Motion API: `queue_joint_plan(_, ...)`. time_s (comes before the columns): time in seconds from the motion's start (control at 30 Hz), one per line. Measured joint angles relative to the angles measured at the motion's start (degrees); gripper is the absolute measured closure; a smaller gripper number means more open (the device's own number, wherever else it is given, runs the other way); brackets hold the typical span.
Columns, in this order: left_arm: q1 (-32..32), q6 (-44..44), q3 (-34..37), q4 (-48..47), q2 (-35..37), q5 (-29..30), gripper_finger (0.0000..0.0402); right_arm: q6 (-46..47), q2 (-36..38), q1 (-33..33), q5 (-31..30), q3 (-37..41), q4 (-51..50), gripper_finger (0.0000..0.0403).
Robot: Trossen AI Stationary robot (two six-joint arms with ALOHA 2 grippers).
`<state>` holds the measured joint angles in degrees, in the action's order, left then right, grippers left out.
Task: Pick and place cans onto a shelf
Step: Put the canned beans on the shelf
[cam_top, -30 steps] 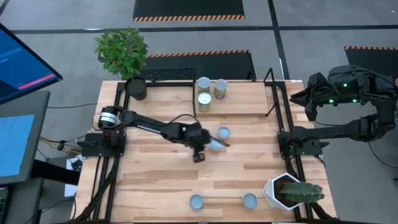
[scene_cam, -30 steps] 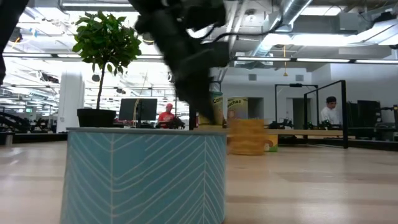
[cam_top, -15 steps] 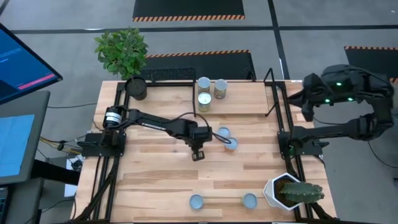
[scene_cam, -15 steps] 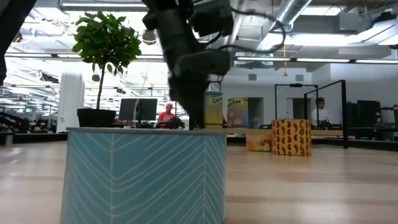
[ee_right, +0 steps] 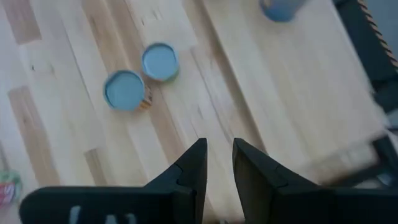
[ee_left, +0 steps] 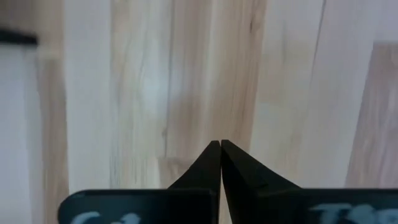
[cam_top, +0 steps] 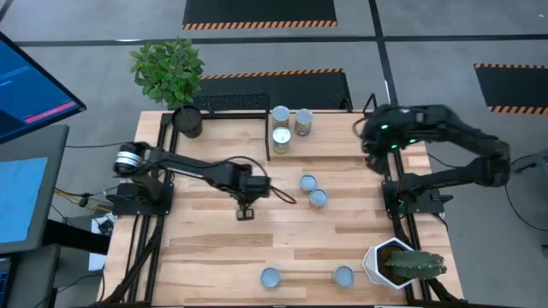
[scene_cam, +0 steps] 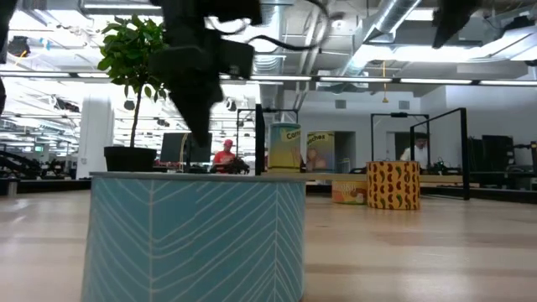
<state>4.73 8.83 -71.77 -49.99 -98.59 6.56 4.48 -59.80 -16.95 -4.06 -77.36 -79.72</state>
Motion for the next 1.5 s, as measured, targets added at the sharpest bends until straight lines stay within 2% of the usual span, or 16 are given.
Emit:
queue_joint_plan(0.1,-0.1,3.5,7.6,4.7,6.9,-0.2,0.0401,0.7,0.2,0.0,2.0,6.3,7.8,0.0301)
queue_joint_plan(0.27,0.1,11.6,19.9,17.8,16.7,-1.5,0.0401,4.9,-0.6,0.1,2.6,15.2,18.2,0.0301)
queue_joint_plan(0.37,0.1,14.5,24.9,22.5,19.7,-1.5,0.0401,6.0,-2.3,0.5,3.8,19.4,22.9,0.0301)
queue_joint_plan(0.47,0.1,15.5,27.7,24.4,20.7,-1.4,0.0401,6.2,-5.2,0.9,7.7,22.4,26.6,0.0301)
queue_joint_plan(0.7,0.3,11.9,29.3,25.3,20.8,-1.3,0.0401,6.2,-12.9,3.6,13.6,24.5,37.1,0.0301)
queue_joint_plan(1.0,0.3,9.2,29.4,24.7,24.3,-0.4,0.0401,6.2,-21.9,5.9,17.8,24.5,39.1,0.0301)
queue_joint_plan(1.23,0.3,9.2,29.4,18.7,27.9,1.7,0.0401,6.2,-26.2,7.6,17.8,24.5,42.2,0.0301)
queue_joint_plan(1.5,0.3,9.2,29.4,18.5,29.0,1.8,0.0401,7.1,-29.2,7.6,17.7,24.4,43.4,0.0301)
